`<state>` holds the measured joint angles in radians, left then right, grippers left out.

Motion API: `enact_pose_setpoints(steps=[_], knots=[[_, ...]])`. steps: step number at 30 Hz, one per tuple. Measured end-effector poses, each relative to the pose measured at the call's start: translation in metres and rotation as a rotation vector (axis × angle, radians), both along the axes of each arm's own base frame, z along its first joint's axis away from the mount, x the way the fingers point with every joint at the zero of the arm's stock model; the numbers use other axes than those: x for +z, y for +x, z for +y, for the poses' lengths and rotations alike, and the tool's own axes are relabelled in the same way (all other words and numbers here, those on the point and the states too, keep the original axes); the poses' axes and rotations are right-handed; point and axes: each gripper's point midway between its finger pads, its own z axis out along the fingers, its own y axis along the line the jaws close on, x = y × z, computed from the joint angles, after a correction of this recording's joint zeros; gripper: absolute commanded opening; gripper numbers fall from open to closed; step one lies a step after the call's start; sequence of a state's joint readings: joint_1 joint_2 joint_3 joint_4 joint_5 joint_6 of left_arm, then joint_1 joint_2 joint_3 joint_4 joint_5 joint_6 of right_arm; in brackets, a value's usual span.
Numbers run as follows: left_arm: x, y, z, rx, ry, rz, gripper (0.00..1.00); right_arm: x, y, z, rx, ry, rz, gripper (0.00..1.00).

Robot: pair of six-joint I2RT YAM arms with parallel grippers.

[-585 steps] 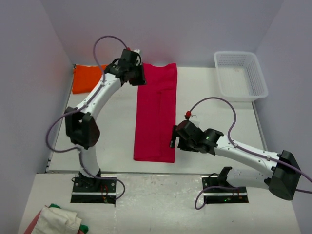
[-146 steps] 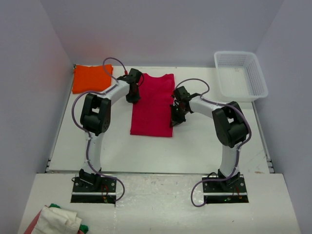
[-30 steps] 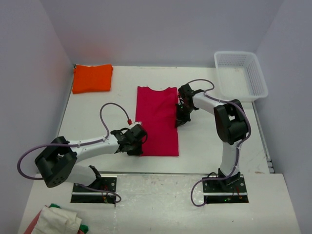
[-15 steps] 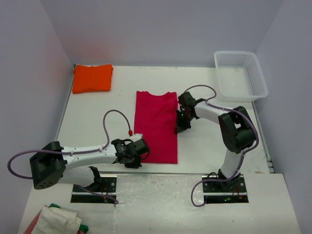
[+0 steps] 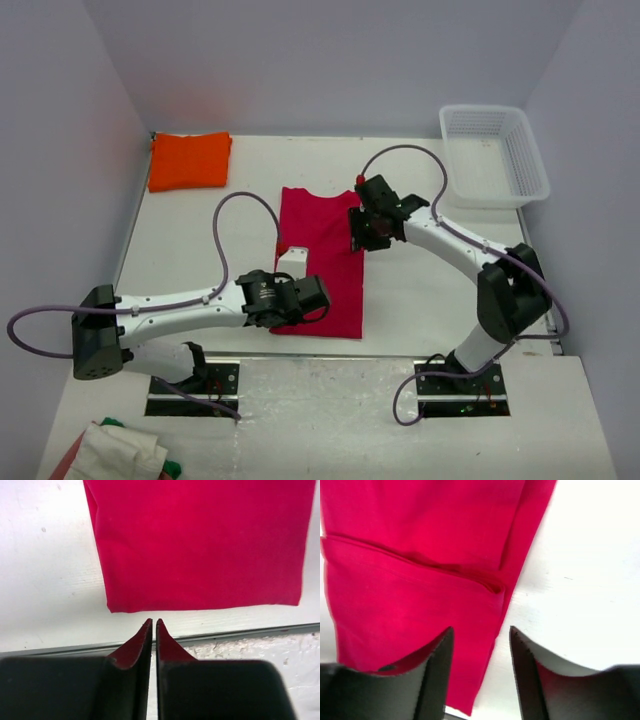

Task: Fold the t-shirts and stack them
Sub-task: Fold the folded rectangular tshirt in 1/3 of the way, then grab one side of the 2/3 rectangular tshirt with both arms

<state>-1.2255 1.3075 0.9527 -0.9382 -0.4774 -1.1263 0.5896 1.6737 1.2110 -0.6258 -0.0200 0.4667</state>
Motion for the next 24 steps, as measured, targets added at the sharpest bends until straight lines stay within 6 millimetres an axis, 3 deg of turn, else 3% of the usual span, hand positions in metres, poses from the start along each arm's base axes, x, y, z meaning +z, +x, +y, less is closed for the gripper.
enact_pose_setpoints(steps=[1, 2, 4, 6, 8, 11, 13, 16, 19, 24], knots=[[0.007, 0.004, -0.002, 0.002, 0.003, -0.019, 0.20, 0.014, 0.005, -0.002, -0.010, -0.007, -0.040, 0.75], [0.012, 0.006, -0.003, 0.001, 0.009, -0.033, 0.29, 0.026, 0.008, -0.004, -0.030, -0.007, -0.072, 0.89], [0.017, 0.010, -0.001, 0.000, 0.026, -0.054, 0.44, 0.048, 0.004, -0.012, -0.055, -0.006, -0.123, 0.94], [0.017, 0.014, 0.006, 0.007, 0.049, -0.052, 0.43, 0.064, -0.012, -0.021, -0.079, 0.026, -0.159, 0.94], [0.010, 0.025, 0.018, 0.039, 0.027, -0.029, 0.42, 0.066, -0.039, -0.033, -0.098, 0.077, -0.171, 0.94], [-0.007, 0.038, 0.056, 0.123, -0.035, 0.020, 0.43, 0.051, -0.092, -0.047, -0.103, 0.183, -0.140, 0.93], [-0.009, 0.036, 0.067, 0.121, -0.083, 0.037, 0.43, 0.036, -0.123, -0.048, -0.091, 0.265, -0.101, 0.92], [-0.005, 0.038, 0.053, 0.061, -0.178, 0.048, 0.43, 0.020, -0.158, -0.043, -0.071, 0.360, -0.040, 0.87], [-0.010, 0.042, 0.037, 0.006, -0.259, 0.083, 0.42, 0.012, -0.174, -0.033, -0.070, 0.433, 0.005, 0.83], [-0.033, 0.039, 0.038, -0.018, -0.310, 0.171, 0.42, -0.014, -0.202, -0.019, -0.070, 0.443, 0.115, 0.81]])
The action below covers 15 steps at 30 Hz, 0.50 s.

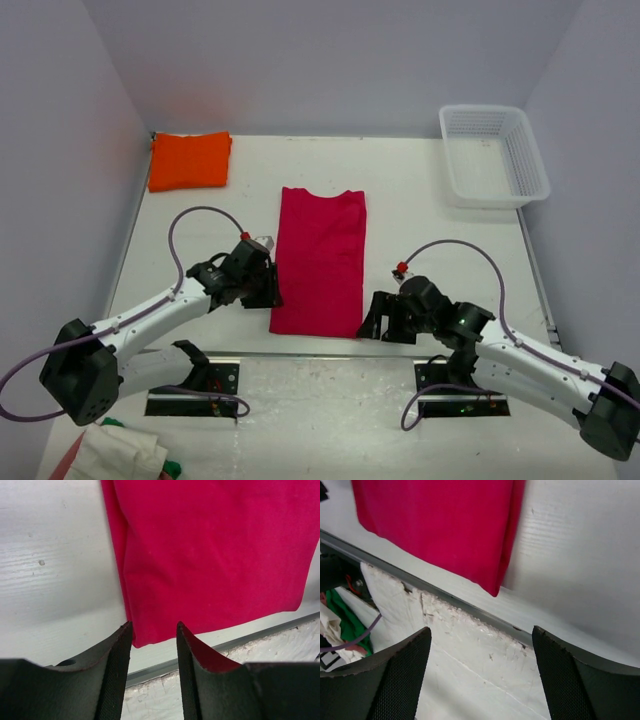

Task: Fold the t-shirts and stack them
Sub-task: Grab one side of the 2/3 rectangular tshirt with both arms

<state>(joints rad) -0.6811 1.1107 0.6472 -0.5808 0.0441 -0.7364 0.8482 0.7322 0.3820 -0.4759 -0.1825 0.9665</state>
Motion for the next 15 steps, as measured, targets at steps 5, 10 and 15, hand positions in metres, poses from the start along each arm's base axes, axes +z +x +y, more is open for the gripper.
enact_pose_setpoints(steps=[5, 10, 15], knots=[[-0.002, 0.002, 0.007, -0.004, -0.011, 0.011, 0.43, -0.026, -0.015, 0.002, -0.021, -0.061, 0.088, 0.78], [0.004, 0.002, 0.007, -0.014, -0.026, -0.005, 0.43, -0.040, -0.009, 0.003, -0.081, -0.090, 0.107, 0.65], [0.007, 0.001, 0.008, -0.028, -0.029, -0.019, 0.43, -0.044, 0.002, 0.016, -0.109, -0.065, 0.108, 0.58]])
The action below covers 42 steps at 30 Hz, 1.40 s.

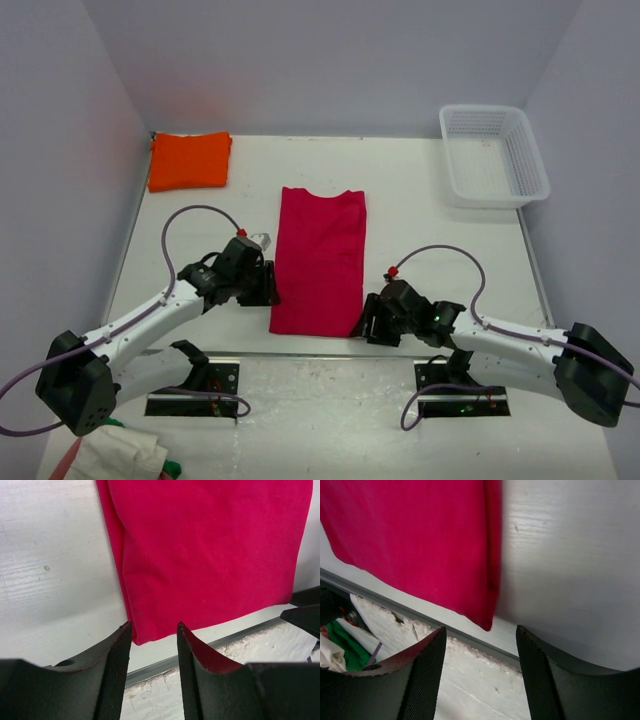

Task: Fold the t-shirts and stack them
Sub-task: Grab one side of the 2/3 rectangular tshirt with both arms

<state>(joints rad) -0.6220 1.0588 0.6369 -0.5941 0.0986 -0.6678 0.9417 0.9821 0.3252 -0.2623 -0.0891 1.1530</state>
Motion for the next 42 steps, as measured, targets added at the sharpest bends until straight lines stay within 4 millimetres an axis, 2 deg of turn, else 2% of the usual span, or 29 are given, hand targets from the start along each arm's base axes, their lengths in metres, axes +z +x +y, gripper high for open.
enact_pose_setpoints(steps=[5, 9, 12, 13, 15, 16, 17, 20, 24, 27, 30, 33, 37, 39, 42], knots=[[0.002, -0.001, 0.000, -0.007, 0.001, -0.002, 0.44, 0.000, 0.009, 0.015, -0.013, 0.038, -0.004, 0.55], [0.004, -0.001, 0.001, -0.007, 0.003, -0.001, 0.45, 0.000, 0.011, 0.017, -0.024, 0.042, -0.003, 0.50], [0.003, -0.002, 0.003, -0.002, 0.013, 0.000, 0.45, -0.002, 0.012, 0.013, -0.040, 0.028, -0.006, 0.42], [0.002, -0.002, 0.004, 0.000, 0.017, 0.003, 0.45, -0.003, 0.011, 0.011, -0.045, 0.024, -0.006, 0.35], [0.001, -0.003, 0.006, 0.006, 0.030, 0.008, 0.47, -0.006, 0.011, 0.008, -0.052, 0.012, -0.004, 0.30], [-0.001, -0.003, 0.008, 0.013, 0.037, 0.016, 0.49, -0.007, 0.010, 0.007, -0.057, 0.009, -0.001, 0.25], [-0.002, -0.004, 0.009, 0.016, 0.044, 0.023, 0.49, -0.008, 0.011, 0.006, -0.061, 0.006, -0.002, 0.24], [-0.007, -0.006, 0.011, 0.034, 0.061, 0.046, 0.53, -0.009, 0.011, 0.005, -0.071, 0.002, -0.001, 0.25], [-0.010, -0.007, 0.013, 0.049, 0.067, 0.058, 0.55, -0.009, 0.014, 0.009, -0.073, 0.013, -0.006, 0.35], [-0.009, -0.008, 0.013, 0.055, 0.064, 0.059, 0.55, -0.008, 0.017, 0.013, -0.073, 0.030, -0.014, 0.38], [-0.007, -0.008, 0.013, 0.061, 0.059, 0.056, 0.55, -0.007, 0.018, 0.016, -0.072, 0.039, -0.019, 0.29], [-0.007, -0.009, 0.014, 0.062, 0.059, 0.058, 0.55, -0.010, 0.018, 0.014, -0.073, 0.023, -0.019, 0.00], [-0.011, -0.011, 0.015, 0.074, 0.061, 0.068, 0.59, -0.012, 0.017, 0.012, -0.079, 0.015, -0.009, 0.00], [-0.018, -0.016, 0.016, 0.080, 0.063, 0.089, 0.69, -0.013, 0.017, 0.011, -0.080, 0.012, -0.009, 0.00], [-0.031, -0.027, 0.019, 0.083, 0.062, 0.132, 0.75, -0.013, 0.016, 0.011, -0.080, 0.010, -0.008, 0.00]])
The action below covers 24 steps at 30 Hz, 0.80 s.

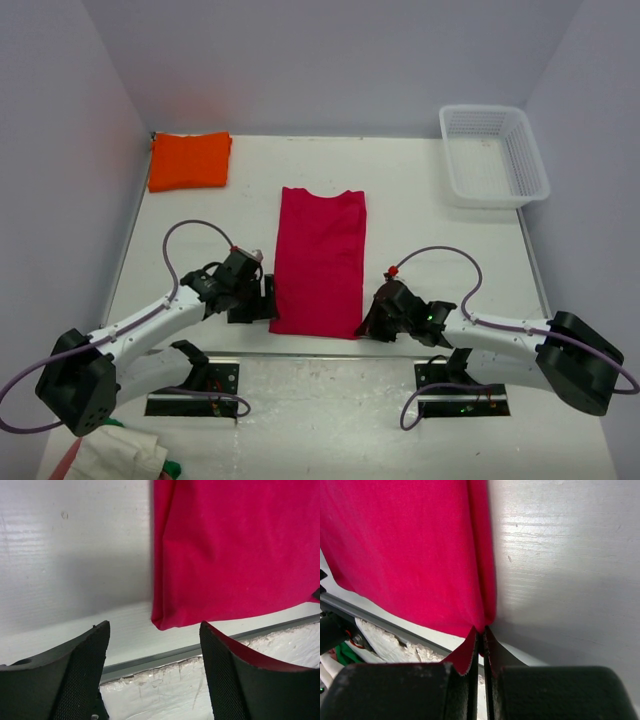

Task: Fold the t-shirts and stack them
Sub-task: Grab one side of the 2/3 rectangular tshirt with both arms

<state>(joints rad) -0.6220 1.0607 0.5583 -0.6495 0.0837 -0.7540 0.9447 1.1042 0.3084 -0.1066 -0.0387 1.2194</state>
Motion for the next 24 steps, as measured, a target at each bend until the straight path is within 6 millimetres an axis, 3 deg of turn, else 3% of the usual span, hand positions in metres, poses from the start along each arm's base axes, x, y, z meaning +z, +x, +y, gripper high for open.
enact_pose_setpoints(steps=[9, 16, 24], knots=[[-0.011, -0.016, -0.008, 0.000, -0.094, 0.034, 0.75, 0.000, 0.000, 0.000, 0.000, 0.000, -0.001, 0.00], [-0.020, -0.017, -0.018, 0.009, -0.142, 0.064, 0.59, 0.001, -0.002, -0.001, 0.003, -0.003, -0.002, 0.00], [-0.023, -0.012, -0.034, 0.006, -0.206, 0.077, 0.52, 0.001, -0.005, -0.010, -0.005, -0.016, -0.007, 0.00]])
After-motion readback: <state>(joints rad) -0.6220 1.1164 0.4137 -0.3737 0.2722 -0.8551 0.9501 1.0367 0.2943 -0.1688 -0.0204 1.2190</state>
